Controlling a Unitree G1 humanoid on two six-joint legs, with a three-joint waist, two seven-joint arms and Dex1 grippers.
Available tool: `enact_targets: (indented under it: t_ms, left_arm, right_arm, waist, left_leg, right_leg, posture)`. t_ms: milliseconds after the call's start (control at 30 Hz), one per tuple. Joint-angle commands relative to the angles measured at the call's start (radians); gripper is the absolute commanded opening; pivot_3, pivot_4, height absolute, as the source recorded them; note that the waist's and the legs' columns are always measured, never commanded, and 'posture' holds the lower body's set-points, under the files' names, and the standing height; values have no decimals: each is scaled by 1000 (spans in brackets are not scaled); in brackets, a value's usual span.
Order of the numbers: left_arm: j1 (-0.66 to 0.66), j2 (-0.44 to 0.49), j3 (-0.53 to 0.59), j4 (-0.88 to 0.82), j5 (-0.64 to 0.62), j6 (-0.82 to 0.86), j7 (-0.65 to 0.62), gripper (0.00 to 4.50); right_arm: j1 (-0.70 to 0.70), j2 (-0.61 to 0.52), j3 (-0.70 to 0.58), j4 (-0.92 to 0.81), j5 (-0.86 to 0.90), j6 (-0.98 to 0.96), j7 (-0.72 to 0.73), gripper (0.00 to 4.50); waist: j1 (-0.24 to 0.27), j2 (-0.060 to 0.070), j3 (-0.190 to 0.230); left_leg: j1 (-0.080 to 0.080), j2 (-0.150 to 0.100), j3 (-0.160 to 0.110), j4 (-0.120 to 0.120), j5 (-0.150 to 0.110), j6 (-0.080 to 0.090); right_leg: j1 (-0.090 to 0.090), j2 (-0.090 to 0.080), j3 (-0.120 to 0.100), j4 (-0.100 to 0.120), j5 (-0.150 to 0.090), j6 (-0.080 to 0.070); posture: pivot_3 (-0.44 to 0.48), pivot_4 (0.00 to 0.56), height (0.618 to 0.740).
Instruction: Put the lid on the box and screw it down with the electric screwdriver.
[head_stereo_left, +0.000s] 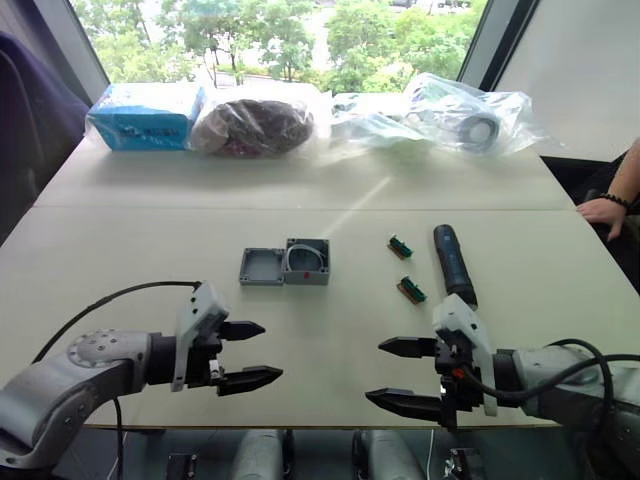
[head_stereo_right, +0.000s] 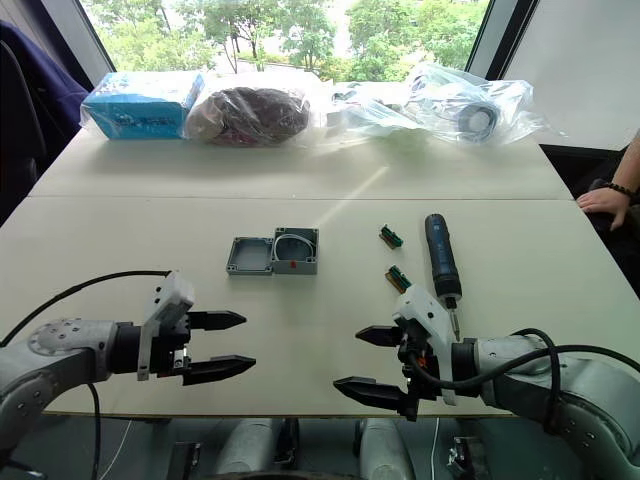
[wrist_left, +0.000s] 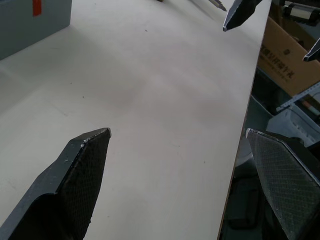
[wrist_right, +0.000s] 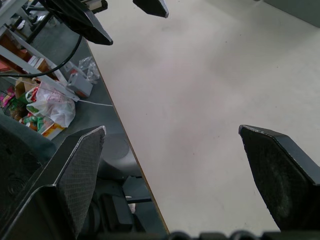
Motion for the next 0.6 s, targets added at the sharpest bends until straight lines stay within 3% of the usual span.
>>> enact_targets:
  t_ms: [33,600]
  left_arm:
    - [-3,1,-8,-10,19,-33,-4,4466]
    - [-39,-46,30,29,-27,6,49,4466]
  right_arm:
    - [2,6,5,-4,-14,-24,11,4500]
    - [-31,53,29,37,-83,-68,-8,4500]
  waist:
    - [0,0,0]
    - [0,0,0]
  left_leg:
    - [0,0,0,0,0,0]
    - [0,0,0,0,0,0]
  right_leg:
    - [0,0,0,0,0,0]
    - [0,0,0,0,0,0]
  posture:
    - [0,150,740]
    - [0,150,740]
